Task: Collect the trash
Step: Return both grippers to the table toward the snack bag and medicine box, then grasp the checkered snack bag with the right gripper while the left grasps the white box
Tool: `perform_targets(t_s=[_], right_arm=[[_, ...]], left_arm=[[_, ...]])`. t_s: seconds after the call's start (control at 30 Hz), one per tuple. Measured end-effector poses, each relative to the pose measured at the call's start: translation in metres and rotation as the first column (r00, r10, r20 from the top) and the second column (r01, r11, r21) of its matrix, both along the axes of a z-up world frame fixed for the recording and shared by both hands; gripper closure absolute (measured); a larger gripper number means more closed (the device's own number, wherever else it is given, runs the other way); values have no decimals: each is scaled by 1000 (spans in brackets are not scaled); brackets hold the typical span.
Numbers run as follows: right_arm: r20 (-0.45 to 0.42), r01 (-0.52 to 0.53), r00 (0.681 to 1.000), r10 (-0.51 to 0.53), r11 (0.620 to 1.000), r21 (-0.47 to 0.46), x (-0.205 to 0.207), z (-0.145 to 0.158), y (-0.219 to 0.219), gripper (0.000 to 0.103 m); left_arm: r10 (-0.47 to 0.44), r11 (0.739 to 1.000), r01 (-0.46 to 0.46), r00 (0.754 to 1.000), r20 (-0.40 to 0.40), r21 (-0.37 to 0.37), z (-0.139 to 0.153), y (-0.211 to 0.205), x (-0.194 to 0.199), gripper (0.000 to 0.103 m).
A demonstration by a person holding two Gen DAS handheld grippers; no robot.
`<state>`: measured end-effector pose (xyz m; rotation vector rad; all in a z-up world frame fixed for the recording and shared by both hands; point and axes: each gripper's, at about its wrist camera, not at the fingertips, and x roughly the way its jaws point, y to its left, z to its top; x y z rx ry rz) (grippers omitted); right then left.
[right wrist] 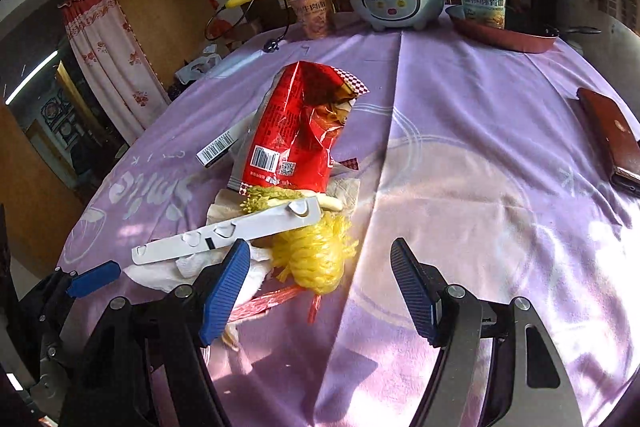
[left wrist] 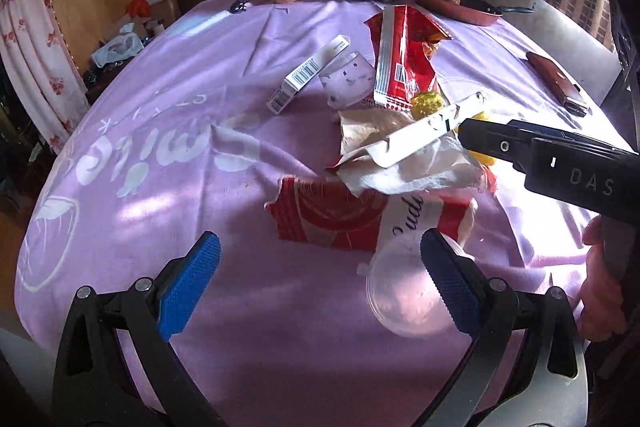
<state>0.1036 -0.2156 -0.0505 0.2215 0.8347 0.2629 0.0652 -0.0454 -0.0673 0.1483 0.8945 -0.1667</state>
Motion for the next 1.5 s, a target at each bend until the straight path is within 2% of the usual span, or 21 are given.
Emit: perform_targets(t_s=[0.2, 0.37, 0.5, 0.63, 0.67, 0.7, 0.8, 0.9, 1.0, 1.1, 1.2, 1.3, 1.4, 1.5], right_arm=[[0, -10, 1000, 10, 1000, 17, 49, 22, 8, 31], [-22, 4, 1000, -2, 997, 81, 83, 26, 7, 29], [-62, 30, 998, -23, 994, 110, 101, 10, 7, 22], [-112, -13, 993, 33, 984, 176, 107, -10, 6, 23], [-108, -15, 993, 37, 980, 199, 107, -10, 3, 37], [-99, -10, 995, 32, 976, 215, 107, -10, -2, 57], [-44, 65, 997, -58, 983, 174, 104, -2, -19, 64], [18, 123, 992, -126, 987, 104, 100, 9, -27, 64], [26, 148, 988, -151, 987, 68, 101, 9, -26, 60], [15, 138, 990, -139, 989, 57, 105, 4, -22, 59], [13, 146, 989, -147, 988, 46, 108, 3, -25, 58], [5, 160, 987, -160, 986, 49, 109, 1, -29, 57], [-11, 145, 989, -145, 988, 58, 109, -3, -28, 56], [-3, 140, 990, -140, 989, 44, 108, -2, -25, 55]], left_arm=[[95, 994, -95, 995, 9, 48, 8, 10, 55, 6], [161, 987, -161, 987, 27, -16, 32, 40, 76, 7], [204, 979, -202, 978, 37, -40, 45, 57, 88, 7], [167, 985, -165, 985, 34, -45, 48, 48, 106, 7], [151, 988, -149, 988, 29, -46, 47, 43, 112, 7], [131, 990, -130, 991, 19, -49, 44, 38, 118, 6], [81, 995, -82, 997, -19, -52, 31, 22, 133, 6], [73, 997, -74, 997, -37, -33, 19, 15, 143, 6], [92, 995, -94, 994, -59, -38, 13, 17, 156, 7], [95, 993, -100, 993, -68, -63, 13, 17, 167, 7], [52, 995, -57, 996, -66, -80, 12, 10, 168, 7], [15, 998, -19, 998, -55, -62, 10, 4, 164, 7], [-1, 999, -2, 997, -78, -41, 2, 0, 166, 6], [-3, 998, -2, 997, -84, -57, 1, 2, 168, 6]])
